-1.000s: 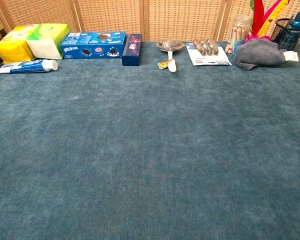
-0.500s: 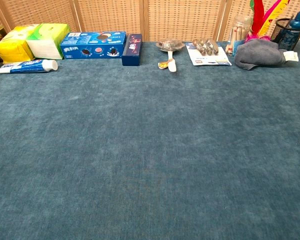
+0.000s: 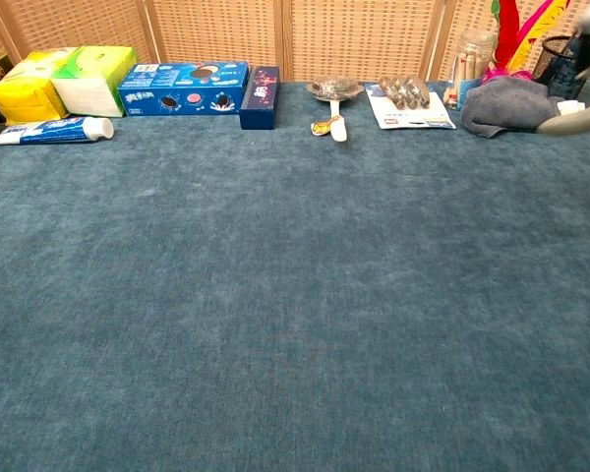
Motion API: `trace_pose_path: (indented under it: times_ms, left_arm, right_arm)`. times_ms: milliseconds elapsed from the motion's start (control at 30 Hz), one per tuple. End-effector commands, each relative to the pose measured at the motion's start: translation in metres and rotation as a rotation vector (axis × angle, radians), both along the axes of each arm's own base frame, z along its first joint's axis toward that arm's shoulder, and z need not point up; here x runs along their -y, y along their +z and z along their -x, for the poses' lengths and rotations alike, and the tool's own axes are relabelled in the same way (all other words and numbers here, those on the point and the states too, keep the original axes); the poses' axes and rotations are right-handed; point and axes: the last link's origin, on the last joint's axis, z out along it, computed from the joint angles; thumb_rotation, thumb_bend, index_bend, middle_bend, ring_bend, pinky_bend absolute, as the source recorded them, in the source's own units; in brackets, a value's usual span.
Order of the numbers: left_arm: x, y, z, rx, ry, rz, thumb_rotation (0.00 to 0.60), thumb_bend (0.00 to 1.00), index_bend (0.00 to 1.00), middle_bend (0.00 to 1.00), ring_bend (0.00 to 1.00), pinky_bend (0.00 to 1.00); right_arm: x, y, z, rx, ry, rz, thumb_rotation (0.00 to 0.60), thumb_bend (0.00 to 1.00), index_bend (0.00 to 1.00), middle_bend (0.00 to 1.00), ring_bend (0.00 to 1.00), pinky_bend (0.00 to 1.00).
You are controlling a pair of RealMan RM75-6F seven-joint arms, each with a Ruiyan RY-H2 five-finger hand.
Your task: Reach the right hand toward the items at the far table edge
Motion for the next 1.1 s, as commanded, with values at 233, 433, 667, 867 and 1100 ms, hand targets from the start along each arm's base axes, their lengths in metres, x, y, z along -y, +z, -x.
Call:
trace_pose_path:
  times_ms: [233, 433, 667, 867, 1100]
  left_arm:
    - [-0.002, 0.000, 0.000, 0.005, 0.001, 0.008, 0.117, 0.00, 0.07, 0.00, 0.00, 0.00]
    - [-0.002, 0.003, 0.001, 0.016, 0.003, 0.010, 0.116, 0.00, 0.07, 0.00, 0.00, 0.00]
    - [-0.001, 0.005, 0.002, 0.027, -0.001, 0.013, 0.113, 0.00, 0.07, 0.00, 0.00, 0.00]
    - [-0.001, 0.006, 0.002, 0.032, -0.001, 0.015, 0.118, 0.00, 0.07, 0.00, 0.00, 0.00]
    - [-0.002, 0.005, 0.002, 0.029, 0.002, 0.022, 0.114, 0.00, 0.07, 0.00, 0.00, 0.00]
  right_arm:
    - [0.024, -0.045, -0.043, -0.276, 0.112, -0.013, 0.000, 0.00, 1.00, 0.96, 0.94, 1.00]
    - [0.017, -0.077, -0.066, -0.435, 0.211, 0.022, 0.000, 0.00, 1.00, 0.96, 0.94, 1.00]
    - [0.006, -0.107, -0.084, -0.556, 0.211, 0.067, 0.000, 0.00, 1.00, 0.95, 0.94, 1.00]
    - [0.001, -0.122, -0.103, -0.589, 0.195, 0.084, 0.000, 0.00, 1.00, 0.95, 0.94, 1.00]
    - [0.002, -0.125, -0.115, -0.588, 0.191, 0.094, 0.000, 0.00, 1.00, 0.95, 0.94, 1.00]
